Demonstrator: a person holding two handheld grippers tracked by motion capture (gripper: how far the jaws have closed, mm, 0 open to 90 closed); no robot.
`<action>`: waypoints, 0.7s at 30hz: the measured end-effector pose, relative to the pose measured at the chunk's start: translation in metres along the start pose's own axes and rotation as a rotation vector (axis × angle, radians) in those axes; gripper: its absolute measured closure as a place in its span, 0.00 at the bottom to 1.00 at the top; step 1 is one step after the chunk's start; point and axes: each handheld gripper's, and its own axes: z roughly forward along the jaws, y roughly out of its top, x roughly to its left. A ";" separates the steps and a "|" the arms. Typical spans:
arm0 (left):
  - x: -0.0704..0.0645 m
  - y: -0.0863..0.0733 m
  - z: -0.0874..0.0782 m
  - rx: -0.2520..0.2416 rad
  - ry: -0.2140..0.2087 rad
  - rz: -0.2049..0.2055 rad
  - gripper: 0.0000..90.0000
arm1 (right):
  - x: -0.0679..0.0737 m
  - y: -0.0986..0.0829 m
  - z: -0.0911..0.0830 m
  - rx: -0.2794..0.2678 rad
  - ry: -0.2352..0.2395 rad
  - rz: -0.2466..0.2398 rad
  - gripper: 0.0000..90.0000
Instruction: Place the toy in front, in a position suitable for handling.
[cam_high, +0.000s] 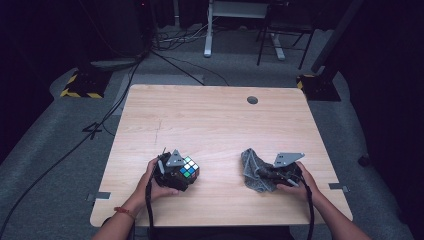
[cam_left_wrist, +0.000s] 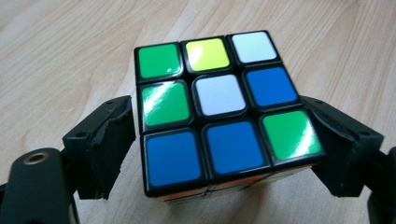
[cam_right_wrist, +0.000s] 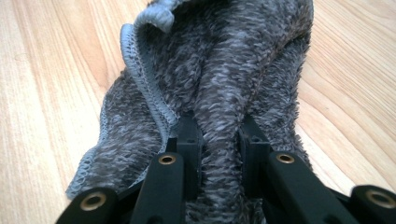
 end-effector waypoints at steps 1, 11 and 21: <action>0.000 0.000 0.000 0.000 0.000 0.000 0.18 | 0.000 0.000 0.000 0.000 0.000 0.000 0.84; 0.004 0.005 0.009 0.010 -0.065 0.028 0.36 | -0.014 -0.004 -0.011 -0.044 -0.040 0.053 0.84; 0.004 0.038 0.026 0.008 -0.112 0.100 0.37 | -0.028 0.027 -0.039 -0.178 -0.076 0.048 0.85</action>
